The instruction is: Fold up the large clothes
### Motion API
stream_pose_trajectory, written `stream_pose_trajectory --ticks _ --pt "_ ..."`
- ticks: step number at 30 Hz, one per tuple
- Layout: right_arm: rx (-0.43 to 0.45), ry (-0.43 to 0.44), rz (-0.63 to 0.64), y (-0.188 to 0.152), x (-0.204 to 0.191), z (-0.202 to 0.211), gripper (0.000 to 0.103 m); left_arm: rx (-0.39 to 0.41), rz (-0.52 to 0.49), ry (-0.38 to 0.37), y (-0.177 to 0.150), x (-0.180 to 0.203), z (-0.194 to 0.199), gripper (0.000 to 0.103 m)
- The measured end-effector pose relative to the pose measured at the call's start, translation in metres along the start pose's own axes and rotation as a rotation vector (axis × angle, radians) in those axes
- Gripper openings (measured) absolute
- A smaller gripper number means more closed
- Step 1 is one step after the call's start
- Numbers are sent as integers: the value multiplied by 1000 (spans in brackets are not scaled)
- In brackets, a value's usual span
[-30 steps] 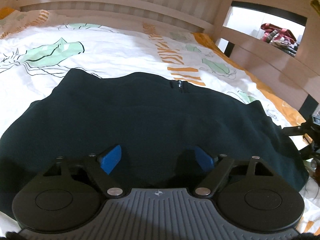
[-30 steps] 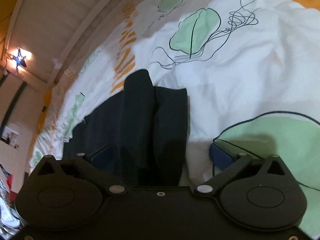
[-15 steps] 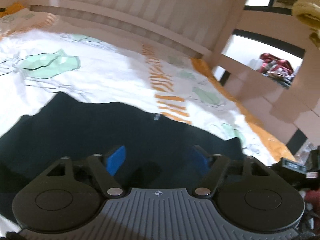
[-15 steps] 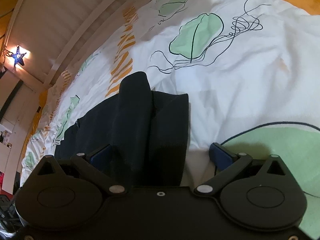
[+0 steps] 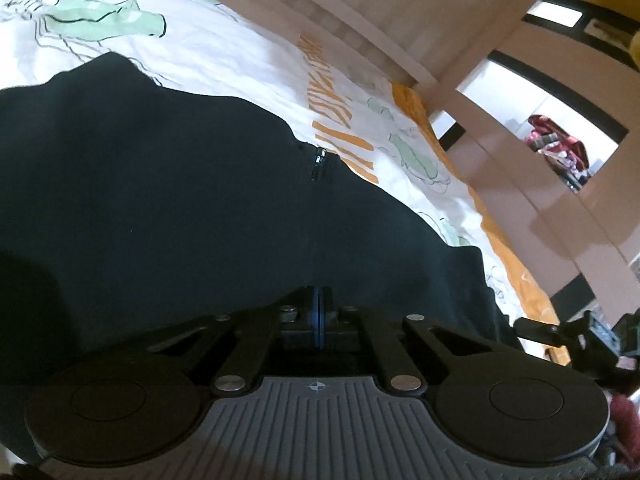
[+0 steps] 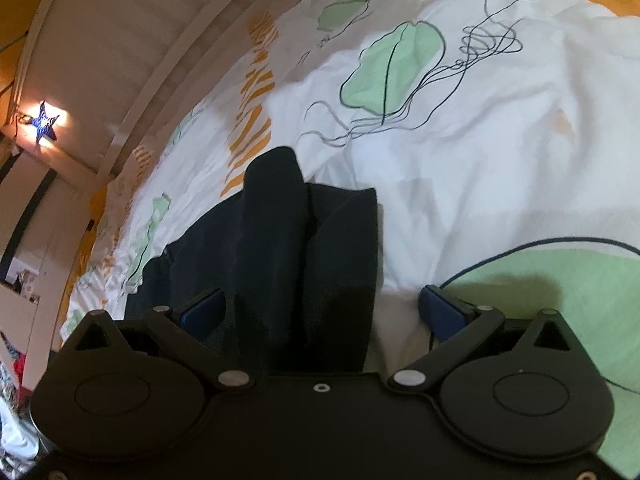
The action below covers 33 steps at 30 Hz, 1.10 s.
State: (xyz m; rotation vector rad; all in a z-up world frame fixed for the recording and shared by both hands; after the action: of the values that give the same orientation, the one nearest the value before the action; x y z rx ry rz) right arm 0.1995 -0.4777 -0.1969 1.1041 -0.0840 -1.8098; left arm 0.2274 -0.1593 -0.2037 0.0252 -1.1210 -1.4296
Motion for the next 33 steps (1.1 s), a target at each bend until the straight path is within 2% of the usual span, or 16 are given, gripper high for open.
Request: stream_pose_trajectory --ticks 7,9,10,11,12,13,16,19,23,27,33 --pt "-205 72 79 -20 -17 6 103 15 -5 1 -2 0 2 3" --pt "-241 88 92 -28 -23 7 99 20 -7 3 -2 0 1 3" --pt "-242 89 90 -31 -24 6 87 23 -12 5 -2 1 1 3" --pt "-232 82 87 -32 -25 6 62 26 -16 8 -2 1 1 3" --pt "-216 54 83 -33 -24 7 48 27 -19 10 -2 2 2 3" --pt "-197 45 80 -33 -25 7 28 25 -20 12 -2 2 2 3" --pt "-120 29 122 -31 -38 19 25 14 -26 23 1 5 3 3" --pt "-44 65 170 -26 -69 39 24 21 -68 56 0 11 14 3" --pt "6 104 252 -16 -116 56 24 50 -123 65 -9 21 33 3" --pt "3 149 284 -11 -164 51 24 37 -194 89 -21 22 38 4" --pt "-71 246 311 -16 -241 6 24 22 -132 46 -18 7 37 4"
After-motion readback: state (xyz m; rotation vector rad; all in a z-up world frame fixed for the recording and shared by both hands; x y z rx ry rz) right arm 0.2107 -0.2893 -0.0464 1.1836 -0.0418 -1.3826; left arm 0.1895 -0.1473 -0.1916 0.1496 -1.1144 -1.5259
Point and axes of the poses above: each gripper's, at about its wrist camera, not at the fingertips, and z roughly against the way its jaws point, x to its right, y to its top, the point moved 7 cm from there along -z, roughly the way its jaws point, and after that the axes turned 3 degrees about z, right-handed, at the moved point
